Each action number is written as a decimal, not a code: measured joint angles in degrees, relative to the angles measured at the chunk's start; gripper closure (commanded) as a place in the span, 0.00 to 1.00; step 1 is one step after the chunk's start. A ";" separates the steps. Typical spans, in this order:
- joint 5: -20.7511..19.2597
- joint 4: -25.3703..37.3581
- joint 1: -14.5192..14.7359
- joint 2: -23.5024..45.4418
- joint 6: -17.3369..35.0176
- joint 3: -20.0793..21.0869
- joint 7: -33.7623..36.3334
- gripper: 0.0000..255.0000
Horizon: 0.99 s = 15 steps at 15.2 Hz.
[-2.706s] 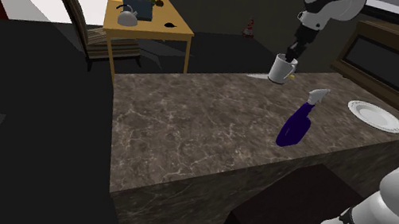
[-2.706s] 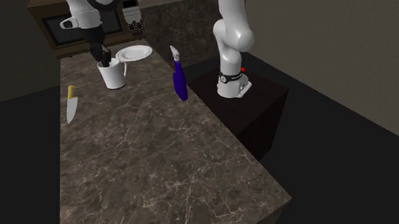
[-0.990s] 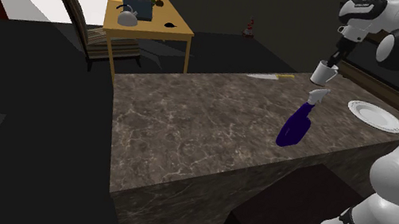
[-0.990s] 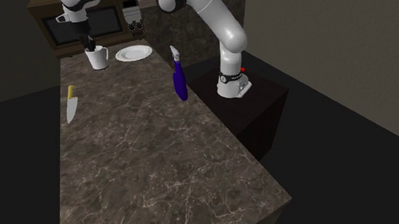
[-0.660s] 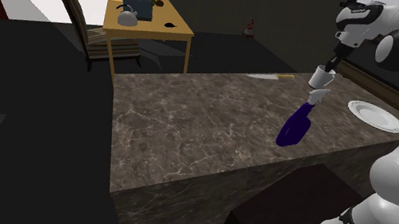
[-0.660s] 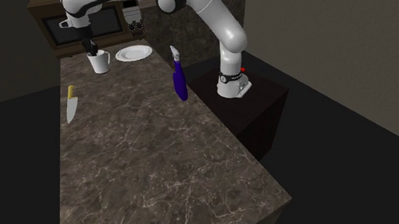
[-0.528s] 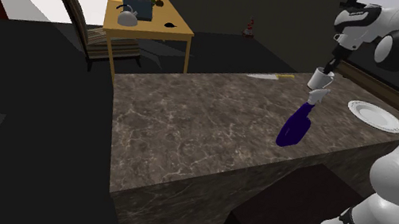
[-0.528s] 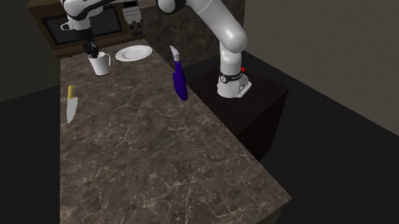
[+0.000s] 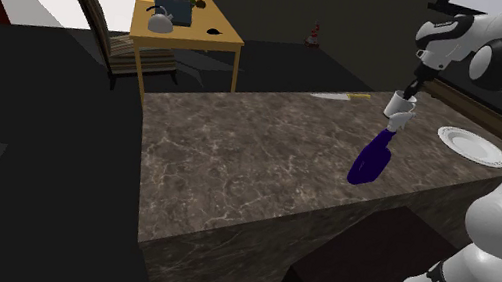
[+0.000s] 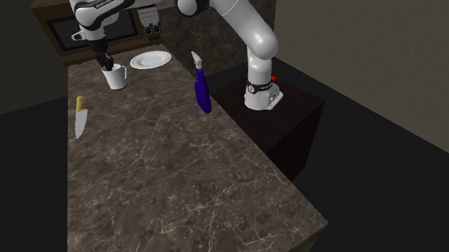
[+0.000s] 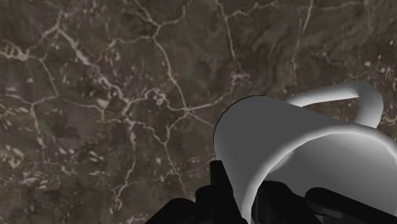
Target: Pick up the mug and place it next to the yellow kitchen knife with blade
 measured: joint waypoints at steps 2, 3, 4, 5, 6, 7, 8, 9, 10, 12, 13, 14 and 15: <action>0.01 -0.01 0.00 0.03 0.04 0.00 0.00 1.00; 0.01 -0.01 0.00 0.03 0.05 0.00 -0.01 1.00; 0.01 -0.01 0.00 0.04 0.05 0.01 -0.01 0.00; 0.01 0.00 0.00 0.03 0.05 0.01 -0.01 0.00; 0.01 0.01 0.00 0.03 0.05 0.01 0.00 0.00; 0.01 0.01 0.00 0.03 0.05 0.01 0.00 0.00; 0.01 0.02 0.00 0.03 0.05 0.01 0.00 0.00; 0.01 0.02 0.00 0.03 0.05 0.01 0.00 0.00; 0.01 0.02 0.00 0.03 0.05 0.01 0.00 0.00; -0.20 1.25 -0.15 -0.65 -1.82 -0.14 0.21 0.00; -0.26 2.48 -0.52 -0.77 -3.14 -0.22 0.08 0.00; -0.41 3.86 -0.74 -1.17 -4.86 -0.33 0.25 0.00; -0.45 4.87 -0.78 -1.06 -5.71 -0.32 0.47 0.00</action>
